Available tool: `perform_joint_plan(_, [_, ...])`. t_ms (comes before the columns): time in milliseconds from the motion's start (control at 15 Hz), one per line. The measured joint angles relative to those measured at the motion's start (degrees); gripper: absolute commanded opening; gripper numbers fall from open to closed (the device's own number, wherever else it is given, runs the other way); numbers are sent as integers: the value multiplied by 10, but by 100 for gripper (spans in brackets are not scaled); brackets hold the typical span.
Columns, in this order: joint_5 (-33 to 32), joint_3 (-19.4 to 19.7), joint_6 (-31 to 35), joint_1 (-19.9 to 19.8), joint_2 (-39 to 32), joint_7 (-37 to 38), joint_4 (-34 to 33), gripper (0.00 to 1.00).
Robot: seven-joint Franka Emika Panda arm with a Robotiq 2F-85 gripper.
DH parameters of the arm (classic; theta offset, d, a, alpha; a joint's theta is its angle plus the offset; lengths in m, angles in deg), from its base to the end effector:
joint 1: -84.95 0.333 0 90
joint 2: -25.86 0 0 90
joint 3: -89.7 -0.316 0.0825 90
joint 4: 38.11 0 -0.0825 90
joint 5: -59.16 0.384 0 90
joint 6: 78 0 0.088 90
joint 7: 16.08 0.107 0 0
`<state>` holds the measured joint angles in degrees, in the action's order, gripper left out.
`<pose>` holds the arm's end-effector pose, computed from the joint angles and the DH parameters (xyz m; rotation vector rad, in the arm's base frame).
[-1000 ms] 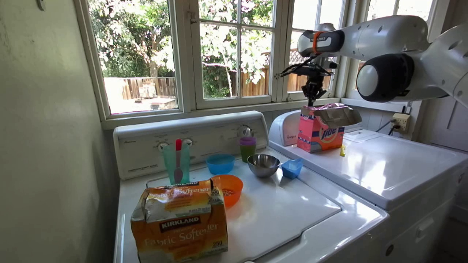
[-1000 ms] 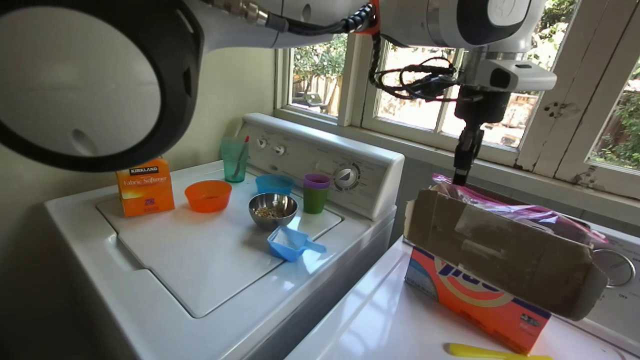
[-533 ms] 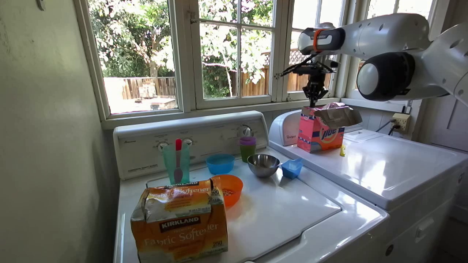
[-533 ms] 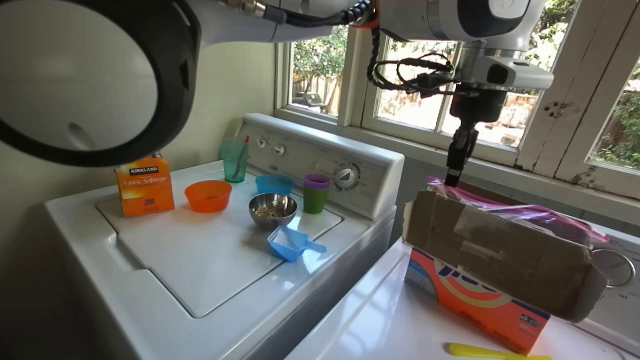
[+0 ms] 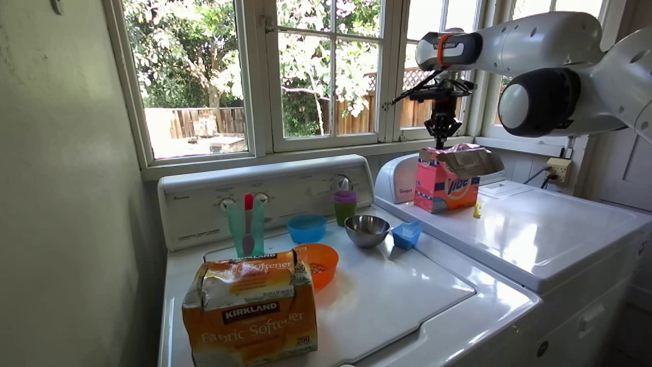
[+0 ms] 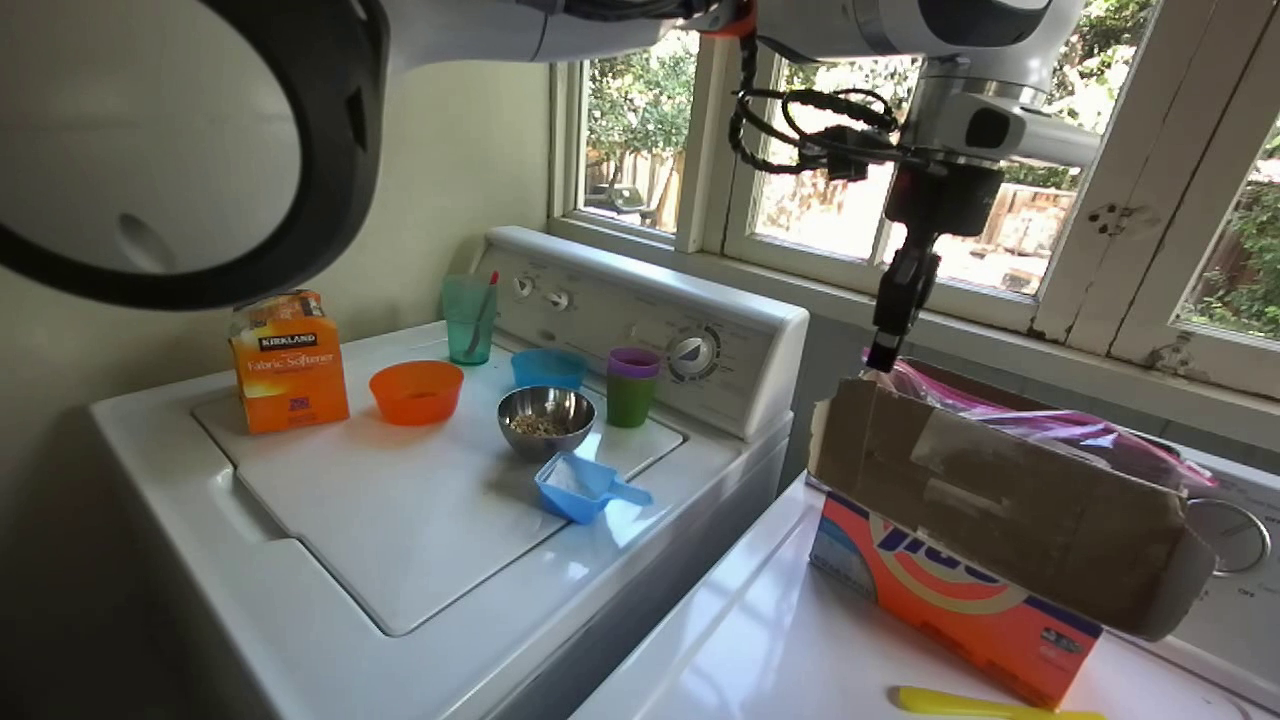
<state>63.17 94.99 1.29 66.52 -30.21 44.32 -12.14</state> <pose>0.7141 -0.2596 0.4655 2.3671 -2.0301 -0.0643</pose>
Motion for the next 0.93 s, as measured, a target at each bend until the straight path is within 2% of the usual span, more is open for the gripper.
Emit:
perform_joint_plan(667, [9,-6,118,0,-9,-1,0,0])
perform_joint_plan(933, [8,-4,132,4,-24,-8,1,0])
